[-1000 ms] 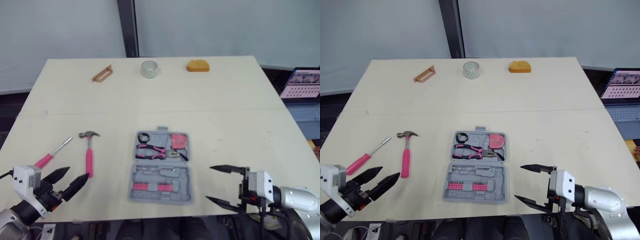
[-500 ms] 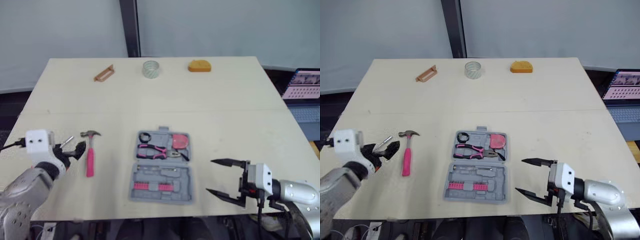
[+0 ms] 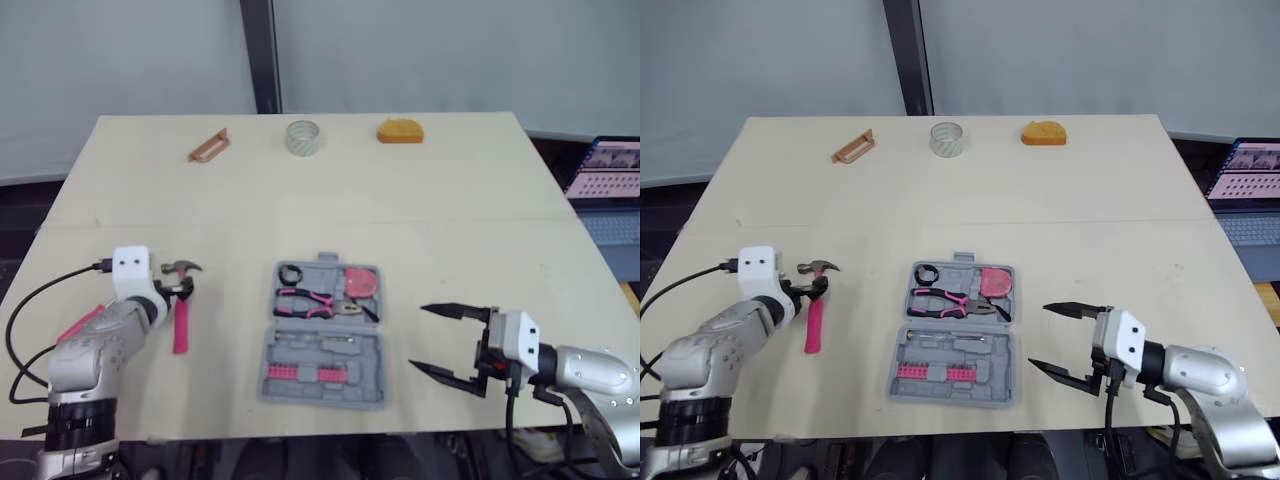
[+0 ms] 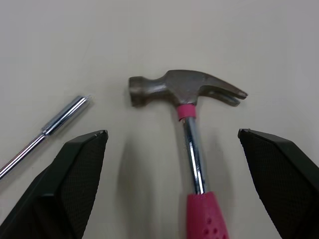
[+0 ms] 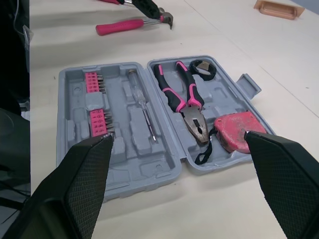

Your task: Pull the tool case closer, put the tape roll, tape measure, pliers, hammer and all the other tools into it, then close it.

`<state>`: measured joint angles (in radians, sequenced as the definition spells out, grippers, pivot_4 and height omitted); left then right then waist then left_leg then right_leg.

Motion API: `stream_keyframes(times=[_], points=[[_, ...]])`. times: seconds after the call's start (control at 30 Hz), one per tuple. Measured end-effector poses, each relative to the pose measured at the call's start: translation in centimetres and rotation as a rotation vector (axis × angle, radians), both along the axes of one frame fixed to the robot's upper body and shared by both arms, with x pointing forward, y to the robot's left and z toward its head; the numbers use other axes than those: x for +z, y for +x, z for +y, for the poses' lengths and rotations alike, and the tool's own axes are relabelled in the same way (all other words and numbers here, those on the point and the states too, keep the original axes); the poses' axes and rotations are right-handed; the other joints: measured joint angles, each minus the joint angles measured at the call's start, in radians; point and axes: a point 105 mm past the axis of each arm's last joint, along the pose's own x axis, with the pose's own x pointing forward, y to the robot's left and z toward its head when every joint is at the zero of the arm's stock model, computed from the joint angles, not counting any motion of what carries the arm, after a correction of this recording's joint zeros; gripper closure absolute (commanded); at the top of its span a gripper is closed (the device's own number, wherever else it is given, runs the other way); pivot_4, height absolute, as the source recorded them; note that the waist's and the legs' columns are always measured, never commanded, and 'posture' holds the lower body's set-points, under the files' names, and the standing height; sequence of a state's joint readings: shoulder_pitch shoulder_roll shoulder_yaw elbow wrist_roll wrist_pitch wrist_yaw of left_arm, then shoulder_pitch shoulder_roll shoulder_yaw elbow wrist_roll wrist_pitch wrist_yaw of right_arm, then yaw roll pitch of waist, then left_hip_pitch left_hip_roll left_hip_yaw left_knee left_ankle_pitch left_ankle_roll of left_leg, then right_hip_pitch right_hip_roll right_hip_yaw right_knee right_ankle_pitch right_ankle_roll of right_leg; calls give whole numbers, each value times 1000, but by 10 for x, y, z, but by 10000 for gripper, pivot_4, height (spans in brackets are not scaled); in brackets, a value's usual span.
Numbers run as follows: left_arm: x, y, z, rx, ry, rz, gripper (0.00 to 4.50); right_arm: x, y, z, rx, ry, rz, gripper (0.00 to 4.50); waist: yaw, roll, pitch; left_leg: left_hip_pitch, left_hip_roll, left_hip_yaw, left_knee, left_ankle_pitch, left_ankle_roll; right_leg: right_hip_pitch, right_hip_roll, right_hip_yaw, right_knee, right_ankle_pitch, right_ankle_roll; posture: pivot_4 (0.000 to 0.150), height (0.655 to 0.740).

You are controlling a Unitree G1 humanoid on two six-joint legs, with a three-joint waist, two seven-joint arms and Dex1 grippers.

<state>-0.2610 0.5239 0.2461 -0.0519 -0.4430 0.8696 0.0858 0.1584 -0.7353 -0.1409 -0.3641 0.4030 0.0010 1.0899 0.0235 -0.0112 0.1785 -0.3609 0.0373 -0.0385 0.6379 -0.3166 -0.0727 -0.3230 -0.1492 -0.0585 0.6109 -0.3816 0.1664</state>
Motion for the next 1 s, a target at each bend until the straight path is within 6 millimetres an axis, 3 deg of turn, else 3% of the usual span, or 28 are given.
stream_keyframes(times=[0.17,0.57,0.63,0.7,0.9,1.0], points=[[-11,9,-6,-24,7,42,0,2,2,1,-4,3,-10,443,-1,0,0,0,0,0,0,0,0,0,0,0,1,0,0,1500,7400],[-9,21,-8,-25,36,30,0,4,3,2,-19,4,-8,443,1,0,0,-1,0,0,3,0,0,0,0,0,2,0,0,1500,7400],[-10,21,-8,-29,32,30,5217,4,4,2,-22,4,-10,0,1,0,0,-1,0,0,4,0,0,0,0,0,2,0,0,1500,7400],[-10,23,-11,-35,19,27,13228,4,4,2,-27,1,-11,0,1,0,0,-2,0,-1,4,0,0,0,0,-1,2,0,1,1500,7400],[-9,25,-9,-26,18,19,44179,3,6,1,-44,3,-5,0,0,0,0,-6,0,-3,7,0,0,-2,0,-3,3,0,1,1500,7400],[-9,25,-9,-31,18,19,44676,3,6,1,-48,2,-4,0,1,0,0,-7,0,-3,7,0,0,-2,0,-3,3,0,1,1500,7400]])
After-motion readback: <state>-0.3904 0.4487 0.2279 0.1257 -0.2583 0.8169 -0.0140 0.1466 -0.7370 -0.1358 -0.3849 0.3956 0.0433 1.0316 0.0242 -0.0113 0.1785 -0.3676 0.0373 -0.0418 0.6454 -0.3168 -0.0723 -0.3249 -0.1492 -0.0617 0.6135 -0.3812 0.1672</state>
